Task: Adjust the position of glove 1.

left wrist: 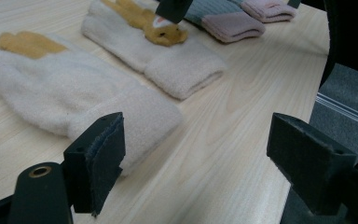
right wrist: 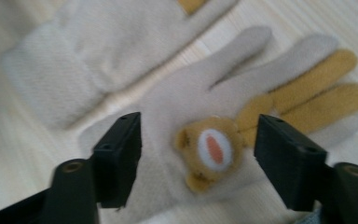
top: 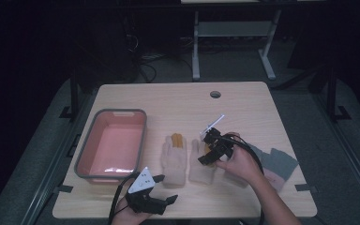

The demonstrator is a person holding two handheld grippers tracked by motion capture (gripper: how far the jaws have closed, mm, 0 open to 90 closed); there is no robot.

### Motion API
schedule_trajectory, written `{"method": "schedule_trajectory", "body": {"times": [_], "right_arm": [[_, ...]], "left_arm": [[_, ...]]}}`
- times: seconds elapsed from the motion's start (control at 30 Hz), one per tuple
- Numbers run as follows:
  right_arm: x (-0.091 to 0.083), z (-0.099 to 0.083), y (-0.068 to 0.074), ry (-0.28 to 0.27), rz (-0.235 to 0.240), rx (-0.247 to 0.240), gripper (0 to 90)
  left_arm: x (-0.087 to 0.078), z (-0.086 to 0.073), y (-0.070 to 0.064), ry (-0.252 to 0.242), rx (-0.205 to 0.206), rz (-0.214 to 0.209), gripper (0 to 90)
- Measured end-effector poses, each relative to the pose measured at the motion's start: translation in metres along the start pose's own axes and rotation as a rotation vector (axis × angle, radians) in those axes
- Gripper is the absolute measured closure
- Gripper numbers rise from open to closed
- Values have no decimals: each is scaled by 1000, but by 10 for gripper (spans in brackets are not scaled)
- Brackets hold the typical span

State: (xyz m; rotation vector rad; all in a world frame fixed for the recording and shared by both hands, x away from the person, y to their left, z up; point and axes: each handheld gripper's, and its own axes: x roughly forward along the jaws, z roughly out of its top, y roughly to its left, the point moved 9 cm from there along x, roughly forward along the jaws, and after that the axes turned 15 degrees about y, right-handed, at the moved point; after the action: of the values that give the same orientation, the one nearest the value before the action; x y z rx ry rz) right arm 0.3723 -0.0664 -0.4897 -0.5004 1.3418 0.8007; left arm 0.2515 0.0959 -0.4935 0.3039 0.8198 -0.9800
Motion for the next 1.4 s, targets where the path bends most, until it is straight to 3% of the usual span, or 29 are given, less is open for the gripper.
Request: {"method": "schedule_trajectory", "body": {"times": [0.2,0.53,0.7,0.8,1.1,1.4], "right_arm": [[15,-3,-6,57,-25,9,491],[26,-9,-11,75,-46,35,540],[29,-9,-9,82,-85,22,569],[27,-9,-8,82,-94,22,601],[17,-13,-6,80,-50,26,666],[-5,-8,1,49,-73,-2,677]], "left_arm": [[-1,0,1,-3,-2,1,193],[-2,0,2,-8,-13,-1,189],[-2,1,3,-10,-12,3,187],[-2,0,4,-3,-18,8,187],[-4,1,7,-13,-38,17,187],[-5,0,8,-10,-35,29,188]]}}
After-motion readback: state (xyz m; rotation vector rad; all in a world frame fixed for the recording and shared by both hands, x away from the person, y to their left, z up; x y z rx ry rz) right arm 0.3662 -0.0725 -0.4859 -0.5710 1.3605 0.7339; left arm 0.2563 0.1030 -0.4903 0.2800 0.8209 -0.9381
